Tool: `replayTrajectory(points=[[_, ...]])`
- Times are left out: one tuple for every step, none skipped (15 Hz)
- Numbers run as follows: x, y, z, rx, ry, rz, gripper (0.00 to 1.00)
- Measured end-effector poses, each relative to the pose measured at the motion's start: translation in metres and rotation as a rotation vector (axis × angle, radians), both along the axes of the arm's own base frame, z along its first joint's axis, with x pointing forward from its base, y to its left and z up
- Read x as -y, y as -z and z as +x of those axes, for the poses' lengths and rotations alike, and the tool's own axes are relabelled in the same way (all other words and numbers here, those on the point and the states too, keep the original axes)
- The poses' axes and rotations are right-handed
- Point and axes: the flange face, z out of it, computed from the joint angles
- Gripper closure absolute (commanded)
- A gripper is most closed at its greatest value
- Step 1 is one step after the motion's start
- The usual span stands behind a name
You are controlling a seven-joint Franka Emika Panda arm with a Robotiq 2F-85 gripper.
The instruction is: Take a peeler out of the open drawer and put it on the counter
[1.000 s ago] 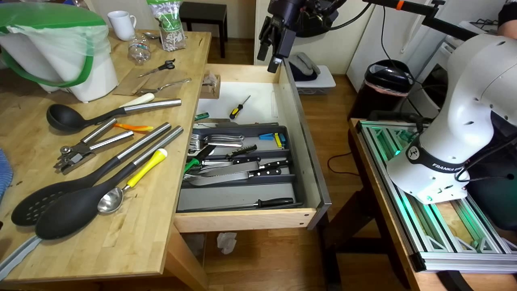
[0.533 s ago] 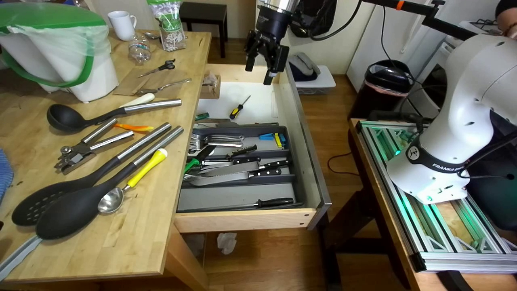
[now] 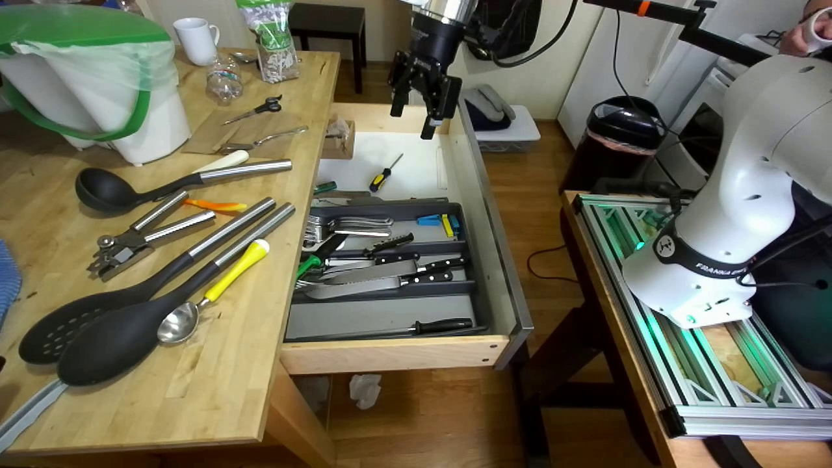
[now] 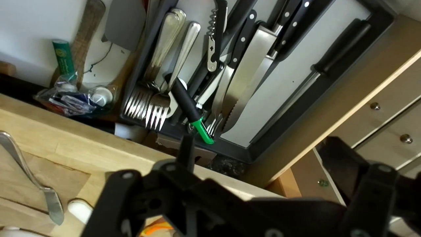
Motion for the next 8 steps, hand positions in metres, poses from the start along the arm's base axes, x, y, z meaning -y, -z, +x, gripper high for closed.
replayTrajectory(points=[[-0.002, 0.001, 0.002, 0.023, -0.021, 0.001, 0.0], [-0.003, 0.004, 0.005, 0.054, -0.045, 0.005, 0.0], [-0.004, 0.009, 0.008, 0.08, -0.074, 0.011, 0.0], [-0.006, 0.016, 0.012, 0.101, -0.106, 0.017, 0.0], [-0.007, 0.023, 0.016, 0.12, -0.134, 0.021, 0.0], [-0.007, 0.032, 0.021, 0.136, -0.162, 0.026, 0.0], [-0.006, 0.04, 0.026, 0.149, -0.187, 0.029, 0.0], [-0.005, 0.049, 0.031, 0.16, -0.209, 0.029, 0.0]])
